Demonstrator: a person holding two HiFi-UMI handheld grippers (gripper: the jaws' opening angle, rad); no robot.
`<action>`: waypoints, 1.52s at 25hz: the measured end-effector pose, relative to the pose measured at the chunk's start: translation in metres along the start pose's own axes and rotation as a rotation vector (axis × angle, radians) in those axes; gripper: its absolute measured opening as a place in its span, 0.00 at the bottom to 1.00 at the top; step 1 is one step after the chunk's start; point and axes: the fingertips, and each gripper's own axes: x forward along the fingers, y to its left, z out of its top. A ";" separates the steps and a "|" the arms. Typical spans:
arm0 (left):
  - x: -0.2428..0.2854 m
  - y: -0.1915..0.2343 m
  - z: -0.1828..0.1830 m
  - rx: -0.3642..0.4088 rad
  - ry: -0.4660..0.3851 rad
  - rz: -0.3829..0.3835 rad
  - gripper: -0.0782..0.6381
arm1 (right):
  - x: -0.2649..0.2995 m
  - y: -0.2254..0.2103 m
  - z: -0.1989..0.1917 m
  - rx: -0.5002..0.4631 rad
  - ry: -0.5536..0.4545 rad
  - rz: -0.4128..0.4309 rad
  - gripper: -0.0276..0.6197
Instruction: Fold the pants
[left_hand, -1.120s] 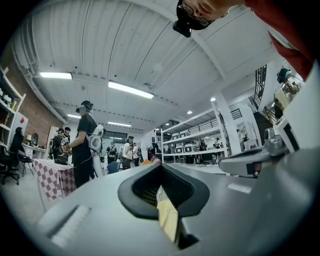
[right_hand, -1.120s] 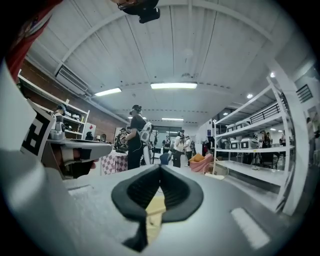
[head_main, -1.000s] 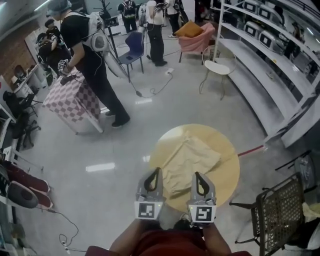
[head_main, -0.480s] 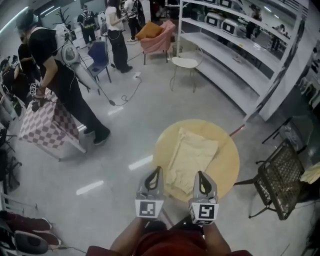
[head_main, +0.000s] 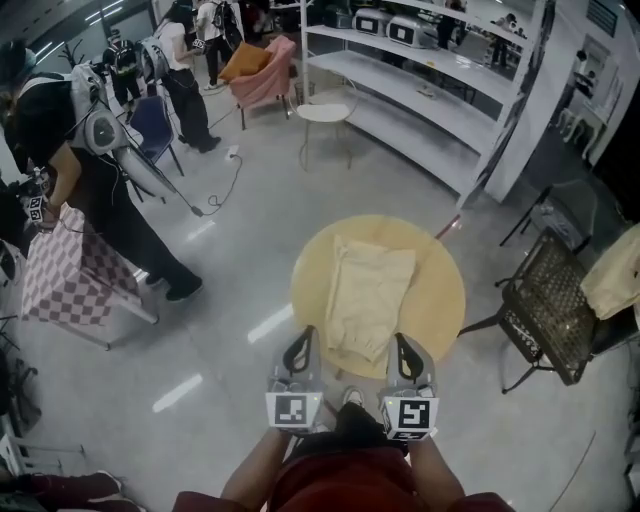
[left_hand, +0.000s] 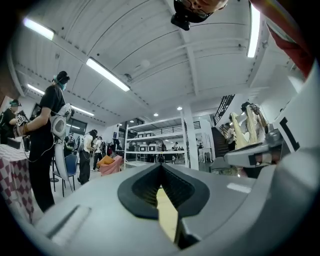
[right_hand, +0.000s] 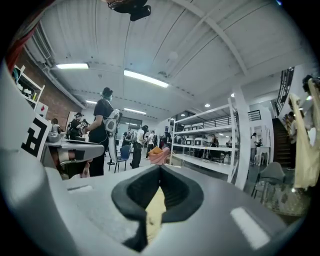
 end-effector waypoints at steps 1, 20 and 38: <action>0.000 -0.002 -0.002 0.004 0.005 -0.009 0.12 | -0.003 -0.002 -0.002 -0.001 0.000 -0.009 0.05; 0.027 -0.039 -0.070 0.307 0.153 -0.252 0.12 | 0.019 -0.006 -0.058 -0.063 0.123 0.056 0.05; 0.005 -0.077 -0.231 0.722 0.669 -0.725 0.48 | 0.011 0.050 -0.204 -0.343 0.626 0.460 0.35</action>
